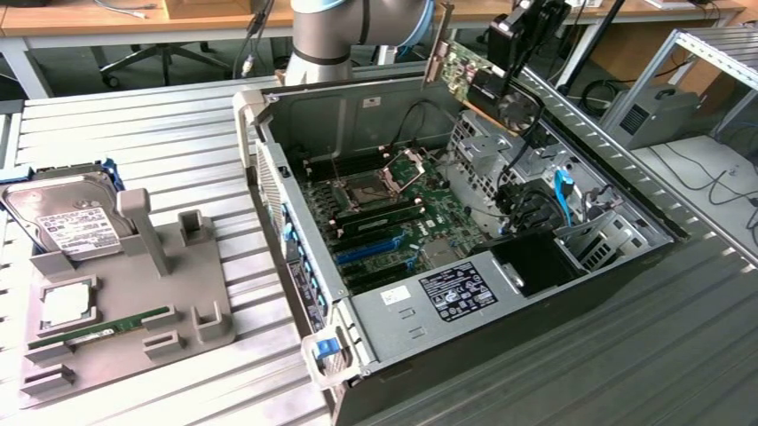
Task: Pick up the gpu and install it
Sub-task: 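Insert the gpu into the slot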
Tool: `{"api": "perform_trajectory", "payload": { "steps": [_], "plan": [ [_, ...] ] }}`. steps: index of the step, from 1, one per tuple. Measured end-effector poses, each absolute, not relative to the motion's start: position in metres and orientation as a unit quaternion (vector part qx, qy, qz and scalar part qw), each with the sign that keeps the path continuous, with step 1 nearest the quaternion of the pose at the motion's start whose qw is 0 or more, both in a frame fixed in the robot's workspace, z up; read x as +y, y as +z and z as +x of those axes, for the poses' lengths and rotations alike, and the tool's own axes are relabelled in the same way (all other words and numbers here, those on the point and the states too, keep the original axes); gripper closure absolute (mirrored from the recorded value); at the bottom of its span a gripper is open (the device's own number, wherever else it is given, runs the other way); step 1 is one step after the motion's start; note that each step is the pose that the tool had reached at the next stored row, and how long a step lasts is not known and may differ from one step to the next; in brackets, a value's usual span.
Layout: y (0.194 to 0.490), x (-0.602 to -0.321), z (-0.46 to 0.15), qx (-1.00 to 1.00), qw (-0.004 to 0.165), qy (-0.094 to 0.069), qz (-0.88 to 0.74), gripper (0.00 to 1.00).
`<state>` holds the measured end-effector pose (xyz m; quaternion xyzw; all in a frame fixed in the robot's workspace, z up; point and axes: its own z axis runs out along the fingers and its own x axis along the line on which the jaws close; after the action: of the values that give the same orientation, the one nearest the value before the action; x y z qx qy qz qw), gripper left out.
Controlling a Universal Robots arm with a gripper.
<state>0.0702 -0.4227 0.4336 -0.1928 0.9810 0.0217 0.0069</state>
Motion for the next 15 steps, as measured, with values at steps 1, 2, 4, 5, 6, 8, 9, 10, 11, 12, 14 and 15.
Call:
{"api": "perform_trajectory", "payload": {
  "steps": [1, 2, 4, 5, 6, 8, 9, 10, 11, 12, 14, 15],
  "plan": [
    [0.4335, -0.4226, 0.0702, 0.978, 0.007, 0.022, -0.208, 0.73],
    [0.4335, -0.4225, 0.0702, 0.976, 0.006, 0.022, -0.215, 0.73],
    [0.4336, -0.4224, 0.0702, 0.973, 0.006, 0.022, -0.229, 0.73],
    [0.4336, -0.4223, 0.0702, 0.971, 0.006, 0.022, -0.236, 0.73],
    [0.4335, -0.4222, 0.0702, 0.968, 0.006, 0.022, -0.249, 0.73],
    [0.4335, -0.4220, 0.0702, 0.962, 0.005, 0.022, -0.273, 0.73],
    [0.4335, -0.4218, 0.0702, 0.959, 0.005, 0.022, -0.284, 0.73],
    [0.4335, -0.4218, 0.0702, 0.957, 0.005, 0.022, -0.291, 0.73],
    [0.4335, -0.4217, 0.0702, 0.954, 0.004, 0.022, -0.299, 0.73],
    [0.4335, -0.4216, 0.0702, 0.951, 0.004, 0.022, -0.308, 0.73],
    [0.4336, -0.4214, 0.0702, 0.945, 0.004, 0.022, -0.326, 0.73],
    [0.4335, -0.4213, 0.0702, 0.943, 0.004, 0.022, -0.332, 0.73]
  ]
}}
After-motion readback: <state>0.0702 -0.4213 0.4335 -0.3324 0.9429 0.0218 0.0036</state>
